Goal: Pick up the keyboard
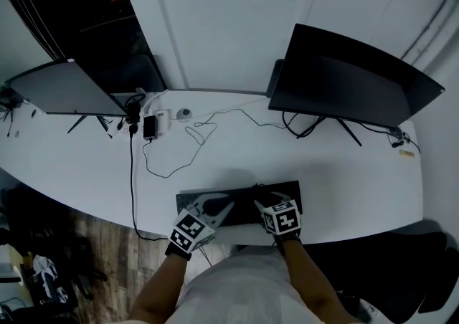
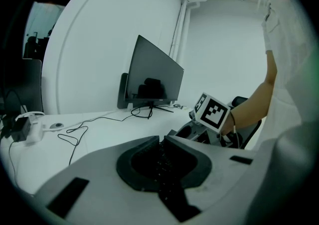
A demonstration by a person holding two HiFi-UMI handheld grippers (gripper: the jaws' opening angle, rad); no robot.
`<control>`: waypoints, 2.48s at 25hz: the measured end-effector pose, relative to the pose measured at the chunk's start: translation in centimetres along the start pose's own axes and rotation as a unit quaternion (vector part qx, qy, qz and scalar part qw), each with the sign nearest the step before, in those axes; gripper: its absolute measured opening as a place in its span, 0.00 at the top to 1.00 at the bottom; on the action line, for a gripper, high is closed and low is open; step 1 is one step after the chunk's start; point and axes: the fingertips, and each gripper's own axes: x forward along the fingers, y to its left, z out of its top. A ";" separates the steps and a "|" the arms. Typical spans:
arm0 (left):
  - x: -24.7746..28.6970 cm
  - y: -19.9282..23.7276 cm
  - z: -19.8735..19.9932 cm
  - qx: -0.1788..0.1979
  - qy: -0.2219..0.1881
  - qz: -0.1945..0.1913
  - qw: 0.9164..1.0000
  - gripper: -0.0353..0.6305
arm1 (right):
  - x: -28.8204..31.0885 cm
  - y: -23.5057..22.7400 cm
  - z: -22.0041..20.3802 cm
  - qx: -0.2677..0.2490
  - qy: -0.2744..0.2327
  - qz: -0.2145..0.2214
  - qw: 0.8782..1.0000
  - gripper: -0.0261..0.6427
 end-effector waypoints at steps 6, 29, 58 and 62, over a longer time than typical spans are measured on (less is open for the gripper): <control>-0.4 0.2 0.0 0.002 0.002 0.003 1.000 0.90 | 0.7 0.5 0.6 -0.020 0.008 -0.007 1.000 0.73; -1.0 0.2 -0.4 0.010 0.030 0.002 1.000 0.90 | 0.9 -0.1 0.6 0.005 0.034 -0.037 0.999 0.94; -1.5 0.4 2.0 0.025 0.034 0.003 0.999 0.90 | -3.3 1.9 4.4 -0.037 -0.057 -0.020 0.998 0.94; -1.4 0.4 2.2 0.028 0.035 0.003 0.999 0.90 | -4.0 2.0 5.1 -0.058 -0.068 -0.023 0.996 0.94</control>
